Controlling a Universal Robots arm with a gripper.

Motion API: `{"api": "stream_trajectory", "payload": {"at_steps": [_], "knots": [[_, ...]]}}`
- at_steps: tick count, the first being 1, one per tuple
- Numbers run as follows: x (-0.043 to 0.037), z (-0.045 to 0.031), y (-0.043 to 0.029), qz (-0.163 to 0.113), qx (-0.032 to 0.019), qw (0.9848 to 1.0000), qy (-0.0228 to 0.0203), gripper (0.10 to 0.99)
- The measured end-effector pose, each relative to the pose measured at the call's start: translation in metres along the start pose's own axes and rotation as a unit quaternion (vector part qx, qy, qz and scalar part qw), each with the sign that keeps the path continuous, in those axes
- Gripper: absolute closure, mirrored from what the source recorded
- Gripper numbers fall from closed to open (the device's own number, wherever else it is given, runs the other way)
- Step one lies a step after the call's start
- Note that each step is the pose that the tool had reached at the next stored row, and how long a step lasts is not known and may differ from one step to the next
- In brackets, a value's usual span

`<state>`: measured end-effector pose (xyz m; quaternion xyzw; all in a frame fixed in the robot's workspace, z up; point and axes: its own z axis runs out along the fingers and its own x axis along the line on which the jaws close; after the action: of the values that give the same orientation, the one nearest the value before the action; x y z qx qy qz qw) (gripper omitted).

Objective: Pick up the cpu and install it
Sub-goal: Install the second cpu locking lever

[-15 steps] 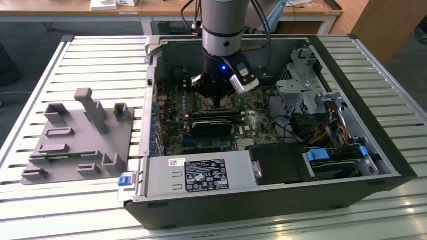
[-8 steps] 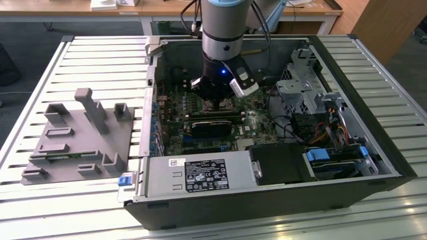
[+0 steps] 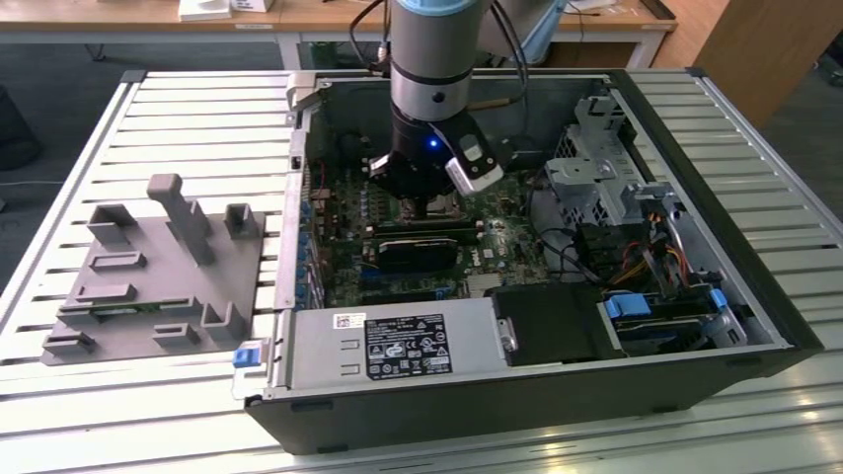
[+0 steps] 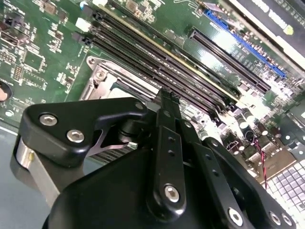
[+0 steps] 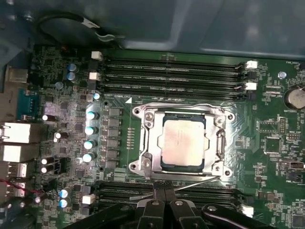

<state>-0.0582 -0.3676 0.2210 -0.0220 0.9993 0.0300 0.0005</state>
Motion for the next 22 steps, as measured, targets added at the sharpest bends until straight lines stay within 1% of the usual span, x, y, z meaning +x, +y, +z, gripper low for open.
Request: {"api": "stream_trajectory", "payload": {"at_steps": [3,7,9,14,15,18,22], "knots": [[0.0011,0.0022,-0.0001,0.000,0.0000,1.0000,0.0003,0.980],[0.0012,0.0082,-0.0005,0.000,-0.0002,1.0000,0.0012,0.980],[0.0015,0.0089,-0.0008,0.000,-0.0018,1.0000,0.0013,0.980],[0.0045,0.0088,-0.0038,0.001,-0.0157,0.9999,0.0006,0.980],[0.0051,0.0087,-0.0047,0.001,-0.0178,0.9998,0.0005,0.980],[0.0074,0.0086,-0.0073,0.001,-0.0216,0.9998,0.0003,0.980],[0.0124,0.0084,-0.0098,0.001,-0.0286,0.9996,0.0000,0.980]]}}
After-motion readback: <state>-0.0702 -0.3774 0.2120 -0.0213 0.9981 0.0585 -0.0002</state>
